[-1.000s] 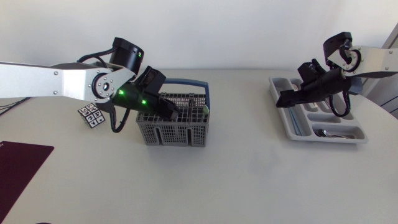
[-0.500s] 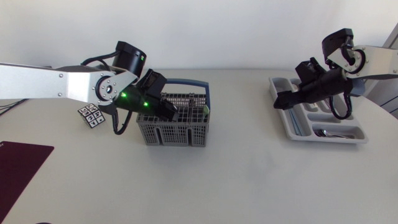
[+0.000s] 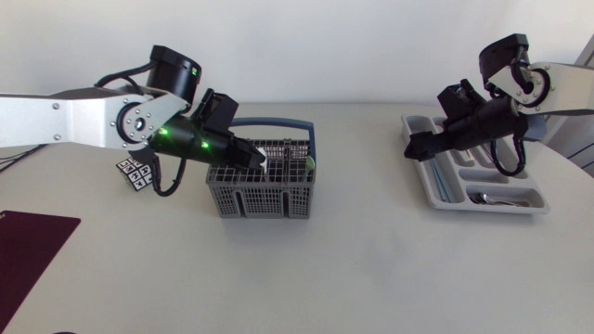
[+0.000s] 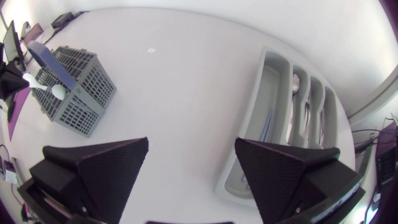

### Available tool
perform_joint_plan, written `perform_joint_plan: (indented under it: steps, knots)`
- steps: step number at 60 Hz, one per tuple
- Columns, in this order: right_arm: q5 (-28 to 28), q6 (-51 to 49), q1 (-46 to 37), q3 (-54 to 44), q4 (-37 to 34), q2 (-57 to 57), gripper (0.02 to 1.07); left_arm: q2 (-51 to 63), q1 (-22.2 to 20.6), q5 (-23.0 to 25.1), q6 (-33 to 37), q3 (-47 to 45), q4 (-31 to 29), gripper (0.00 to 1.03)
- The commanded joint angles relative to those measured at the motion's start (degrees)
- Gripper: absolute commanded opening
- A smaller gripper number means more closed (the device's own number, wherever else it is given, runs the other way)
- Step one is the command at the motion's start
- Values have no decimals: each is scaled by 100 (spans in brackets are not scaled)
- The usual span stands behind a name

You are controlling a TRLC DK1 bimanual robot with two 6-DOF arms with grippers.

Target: Transfer all utensils from the basket to the drawer tray.

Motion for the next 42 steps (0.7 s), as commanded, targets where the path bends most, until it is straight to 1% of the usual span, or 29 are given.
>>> perform_joint_plan:
  steps: [1,11,17,31,33,36,39,42]
  knots:
    - [47,47,64,-191,-58,-141,102,-320,97,99,-108,-26,-145,6]
    - [74,21,126,-226,-128,-352,102,-821,177,143,-99,89,-479,6]
    - [74,3,161,-252,-155,-546,102,-1199,177,231,-99,150,-778,6]
    - [-32,-261,504,-551,-146,-1222,102,-1963,71,371,-55,299,-1463,6]
    - [-172,-366,636,-648,-128,-1416,102,-2060,45,398,-46,308,-1516,6]
    - [-234,-445,776,-718,-163,-1547,102,-2122,-34,407,-2,317,-1569,6]
    - [-489,-630,899,-762,-304,-1697,102,-2130,-96,424,50,317,-1604,6]
    - [-744,-700,1014,-841,-348,-1846,102,-2122,-184,591,147,282,-1630,6]
